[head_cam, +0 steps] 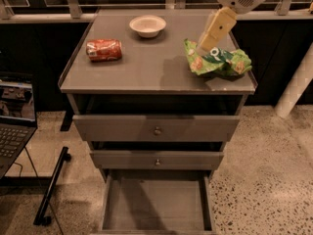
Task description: Place coke can into bottom drawer
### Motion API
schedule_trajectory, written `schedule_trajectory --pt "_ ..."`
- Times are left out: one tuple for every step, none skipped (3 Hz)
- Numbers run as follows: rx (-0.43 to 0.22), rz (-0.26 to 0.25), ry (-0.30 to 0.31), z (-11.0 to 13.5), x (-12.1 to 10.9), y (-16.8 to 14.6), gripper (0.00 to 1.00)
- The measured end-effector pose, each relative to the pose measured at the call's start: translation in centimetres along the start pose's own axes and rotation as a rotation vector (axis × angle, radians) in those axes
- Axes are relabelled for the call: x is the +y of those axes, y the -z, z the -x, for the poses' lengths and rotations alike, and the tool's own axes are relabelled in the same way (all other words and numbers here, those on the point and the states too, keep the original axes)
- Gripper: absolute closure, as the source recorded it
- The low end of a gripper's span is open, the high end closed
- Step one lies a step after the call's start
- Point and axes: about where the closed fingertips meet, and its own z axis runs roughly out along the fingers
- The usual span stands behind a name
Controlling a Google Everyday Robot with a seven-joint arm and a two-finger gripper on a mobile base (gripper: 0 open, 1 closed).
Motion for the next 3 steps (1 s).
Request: schedule_trajectory --pt "0.033 -0.033 -0.006 1.49 -2.06 -1.2 0.0" --pt "0.034 -0.034 -0.003 1.78 -2.16 -1.37 0.0" --pt "0.023 -0.042 -0.036 1.17 -1.83 -1.53 0.0"
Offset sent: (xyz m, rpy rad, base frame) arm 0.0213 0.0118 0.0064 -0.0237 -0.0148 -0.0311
